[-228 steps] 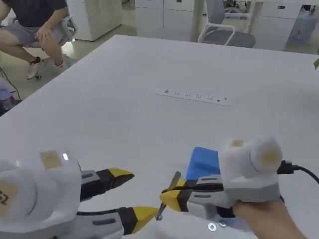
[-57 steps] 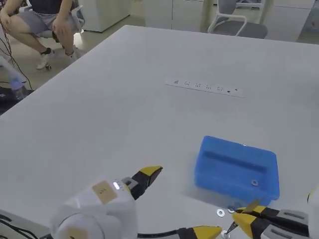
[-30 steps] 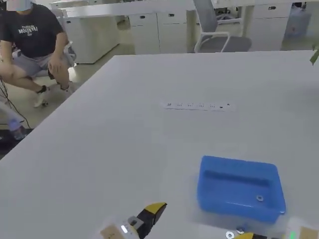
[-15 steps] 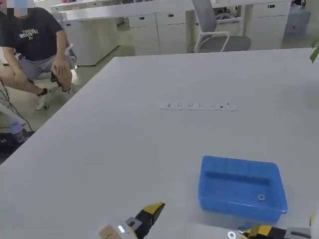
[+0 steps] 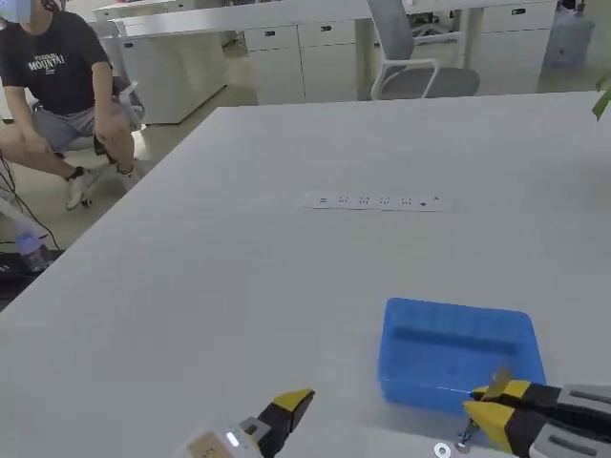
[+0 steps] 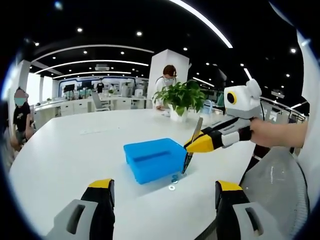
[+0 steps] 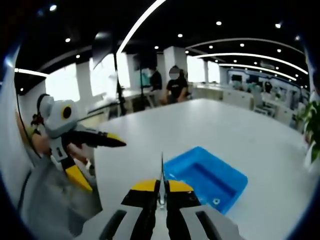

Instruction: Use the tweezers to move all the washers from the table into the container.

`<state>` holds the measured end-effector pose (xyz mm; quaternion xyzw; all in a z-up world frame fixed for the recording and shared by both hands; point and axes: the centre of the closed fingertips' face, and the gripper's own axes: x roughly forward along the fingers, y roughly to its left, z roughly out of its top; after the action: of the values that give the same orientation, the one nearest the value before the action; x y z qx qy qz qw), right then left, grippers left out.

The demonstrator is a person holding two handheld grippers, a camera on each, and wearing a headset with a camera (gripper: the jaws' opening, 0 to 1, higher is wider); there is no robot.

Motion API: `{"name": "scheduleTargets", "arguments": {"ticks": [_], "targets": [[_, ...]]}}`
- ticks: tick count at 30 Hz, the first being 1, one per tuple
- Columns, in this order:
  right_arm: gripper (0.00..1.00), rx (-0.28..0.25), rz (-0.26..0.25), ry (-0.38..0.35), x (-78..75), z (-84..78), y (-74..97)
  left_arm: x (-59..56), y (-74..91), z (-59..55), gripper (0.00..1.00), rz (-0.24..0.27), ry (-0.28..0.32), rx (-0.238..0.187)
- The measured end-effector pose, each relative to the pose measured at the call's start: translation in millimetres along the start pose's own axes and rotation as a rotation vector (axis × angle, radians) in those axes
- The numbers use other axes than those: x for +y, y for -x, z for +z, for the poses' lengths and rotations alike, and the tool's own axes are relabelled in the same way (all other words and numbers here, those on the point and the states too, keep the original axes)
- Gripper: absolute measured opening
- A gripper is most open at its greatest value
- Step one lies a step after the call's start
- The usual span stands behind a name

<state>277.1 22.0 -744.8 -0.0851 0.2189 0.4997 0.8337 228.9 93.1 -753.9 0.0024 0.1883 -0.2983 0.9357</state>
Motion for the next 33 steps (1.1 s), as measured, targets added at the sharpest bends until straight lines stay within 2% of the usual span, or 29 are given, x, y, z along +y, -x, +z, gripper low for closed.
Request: {"name": "scheduleTargets", "arguments": {"ticks": [11,18,22,33], "targets": [[0.03,-0.039,-0.05,0.026,-22.2,29.3,1.4,3.1,1.1,-0.5,0.83,0.01,0.0,-0.005],[0.03,-0.082,-0.097,-0.023,-38.1,45.3,-0.4,2.8,1.1,-0.7,0.83,0.007,0.0,-0.007],[0.03,-0.097,-0.106,-0.051,-43.3,50.7,-1.7,1.4,0.8,0.0,0.83,0.007,0.002,-0.004],[0.03,-0.122,-0.139,-0.048,-62.6,72.6,-3.3,-0.3,-0.2,-1.2,0.83,0.0,-0.002,0.009]]}}
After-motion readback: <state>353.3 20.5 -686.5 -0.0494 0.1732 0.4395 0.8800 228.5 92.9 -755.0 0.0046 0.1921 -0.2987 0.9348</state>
